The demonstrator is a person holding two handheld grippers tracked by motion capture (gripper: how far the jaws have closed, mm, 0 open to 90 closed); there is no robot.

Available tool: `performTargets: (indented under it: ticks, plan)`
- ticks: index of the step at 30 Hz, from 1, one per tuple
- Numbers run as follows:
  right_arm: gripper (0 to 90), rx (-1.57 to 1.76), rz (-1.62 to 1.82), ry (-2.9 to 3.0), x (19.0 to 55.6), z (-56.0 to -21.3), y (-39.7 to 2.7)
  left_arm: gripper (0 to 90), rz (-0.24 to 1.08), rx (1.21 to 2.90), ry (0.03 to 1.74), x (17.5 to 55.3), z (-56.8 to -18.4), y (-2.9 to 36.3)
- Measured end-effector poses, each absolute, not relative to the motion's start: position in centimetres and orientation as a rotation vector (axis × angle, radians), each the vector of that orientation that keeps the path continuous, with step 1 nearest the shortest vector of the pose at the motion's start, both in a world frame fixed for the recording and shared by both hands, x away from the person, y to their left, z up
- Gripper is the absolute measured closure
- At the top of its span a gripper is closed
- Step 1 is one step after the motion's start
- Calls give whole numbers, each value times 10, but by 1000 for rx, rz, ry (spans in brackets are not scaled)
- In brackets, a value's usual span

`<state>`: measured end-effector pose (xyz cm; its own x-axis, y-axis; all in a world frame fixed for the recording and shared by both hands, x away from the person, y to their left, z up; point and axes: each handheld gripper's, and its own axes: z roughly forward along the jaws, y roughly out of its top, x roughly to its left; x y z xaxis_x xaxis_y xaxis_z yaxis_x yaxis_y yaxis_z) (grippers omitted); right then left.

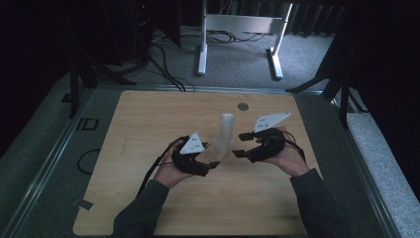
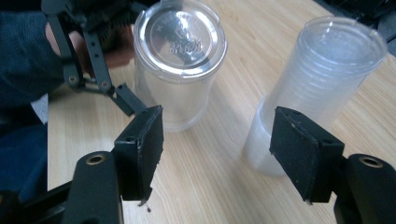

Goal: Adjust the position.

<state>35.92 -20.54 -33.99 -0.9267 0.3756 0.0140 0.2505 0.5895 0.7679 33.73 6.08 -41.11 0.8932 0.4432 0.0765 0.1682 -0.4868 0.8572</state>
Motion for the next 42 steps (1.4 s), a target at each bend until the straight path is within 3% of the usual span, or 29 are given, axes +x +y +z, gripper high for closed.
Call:
performTargets:
  ticks: [32,42]
  plan:
    - [349,407,920,2828,358,-335,-193,293,461,2298,365,340,-408,53]
    - [349,382,842,2866,359,-334,-188,293,433,2361,333,342,-410,49]
